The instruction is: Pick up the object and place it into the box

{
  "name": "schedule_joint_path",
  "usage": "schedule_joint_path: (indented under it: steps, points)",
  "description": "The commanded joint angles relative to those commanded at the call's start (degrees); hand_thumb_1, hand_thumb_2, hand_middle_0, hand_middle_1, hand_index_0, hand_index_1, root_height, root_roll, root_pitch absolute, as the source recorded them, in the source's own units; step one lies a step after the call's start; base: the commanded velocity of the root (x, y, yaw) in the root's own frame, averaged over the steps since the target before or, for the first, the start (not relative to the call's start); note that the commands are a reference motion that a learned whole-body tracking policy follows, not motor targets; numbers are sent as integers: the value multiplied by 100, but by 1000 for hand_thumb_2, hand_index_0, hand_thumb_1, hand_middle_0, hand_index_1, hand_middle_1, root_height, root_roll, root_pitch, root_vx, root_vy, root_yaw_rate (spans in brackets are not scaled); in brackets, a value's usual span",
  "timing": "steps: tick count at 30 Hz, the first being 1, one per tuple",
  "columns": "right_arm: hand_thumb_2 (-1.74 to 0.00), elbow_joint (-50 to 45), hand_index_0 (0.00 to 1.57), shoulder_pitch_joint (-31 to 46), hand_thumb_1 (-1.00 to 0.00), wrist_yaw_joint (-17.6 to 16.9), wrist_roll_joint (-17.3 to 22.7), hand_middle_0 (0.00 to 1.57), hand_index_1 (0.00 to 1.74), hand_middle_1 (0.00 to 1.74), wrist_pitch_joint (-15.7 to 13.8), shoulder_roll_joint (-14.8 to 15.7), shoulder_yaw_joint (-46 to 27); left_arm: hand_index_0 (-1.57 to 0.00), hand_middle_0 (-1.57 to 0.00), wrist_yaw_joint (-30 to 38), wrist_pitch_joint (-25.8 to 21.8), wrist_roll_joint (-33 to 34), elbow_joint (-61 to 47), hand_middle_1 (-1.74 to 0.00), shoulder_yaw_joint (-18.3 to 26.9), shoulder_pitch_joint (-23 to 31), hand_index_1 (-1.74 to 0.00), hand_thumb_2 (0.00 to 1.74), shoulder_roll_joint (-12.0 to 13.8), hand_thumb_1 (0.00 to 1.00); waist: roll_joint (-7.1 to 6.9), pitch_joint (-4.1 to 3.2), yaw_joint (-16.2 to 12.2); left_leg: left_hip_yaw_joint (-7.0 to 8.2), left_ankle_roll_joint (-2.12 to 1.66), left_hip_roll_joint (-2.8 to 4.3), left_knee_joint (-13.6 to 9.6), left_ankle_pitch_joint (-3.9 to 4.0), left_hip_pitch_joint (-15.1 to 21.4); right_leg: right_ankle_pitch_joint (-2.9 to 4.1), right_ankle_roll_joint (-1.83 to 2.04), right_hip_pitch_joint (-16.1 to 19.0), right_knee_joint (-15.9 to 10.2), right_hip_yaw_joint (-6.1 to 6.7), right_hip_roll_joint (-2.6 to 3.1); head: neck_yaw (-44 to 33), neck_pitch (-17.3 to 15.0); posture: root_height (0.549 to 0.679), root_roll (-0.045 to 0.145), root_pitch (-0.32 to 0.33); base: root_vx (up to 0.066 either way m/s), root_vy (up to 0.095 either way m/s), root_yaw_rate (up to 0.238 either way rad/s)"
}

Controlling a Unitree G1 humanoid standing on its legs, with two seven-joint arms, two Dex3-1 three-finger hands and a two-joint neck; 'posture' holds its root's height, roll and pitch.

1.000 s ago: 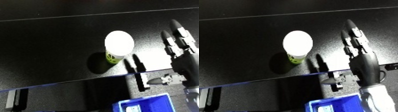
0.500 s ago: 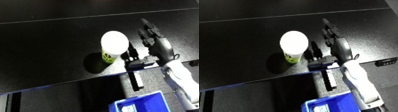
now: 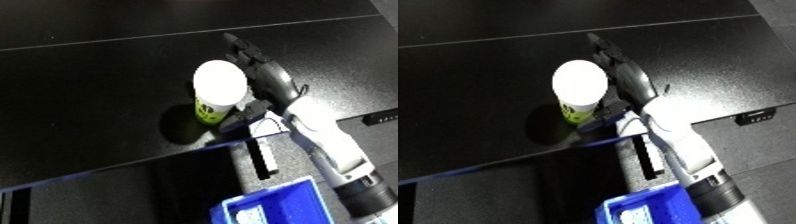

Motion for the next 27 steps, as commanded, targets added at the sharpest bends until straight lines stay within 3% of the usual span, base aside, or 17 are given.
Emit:
schedule_joint_path:
  steps: [9,14,20,27]
  points:
    - [-1131,-195,1020,-9,-650,284,-43,1020,1131,1131,302,155,262,0,0,70,63,-10,-93,0,-8,-23,0,0,-53,0,-24,3,31,-1,-21,-1,-76,37,29,14,-4,34,-68,-20,-17,129,71,632,59,-72,-13,7,27]
    - [-1131,-210,1020,76,-650,208,-81,1020,1131,1131,267,110,246,0,0,98,56,1,-99,0,6,-19,0,0,-72,0,-37,5,8,0,-24,12,-106,45,24,22,0,21,-88,-13,-11,188,136,632,58,-68,-27,-3,-4]
    - [-1131,-490,1020,278,-650,100,33,1020,1131,1131,13,-52,34,0,0,52,-8,22,-61,0,95,41,0,0,-64,0,-60,12,-67,24,-32,44,-110,31,17,30,13,9,-110,14,17,203,234,632,56,-63,-22,-2,-58]
    - [-1131,-1553,1020,1025,-650,-350,11,1020,1131,1131,-373,-182,-619,0,0,105,-78,-164,-100,0,285,136,0,0,-101,0,-116,4,-298,100,-30,122,-103,-12,-20,37,57,-83,-103,115,107,204,413,632,51,-51,-17,12,-126]
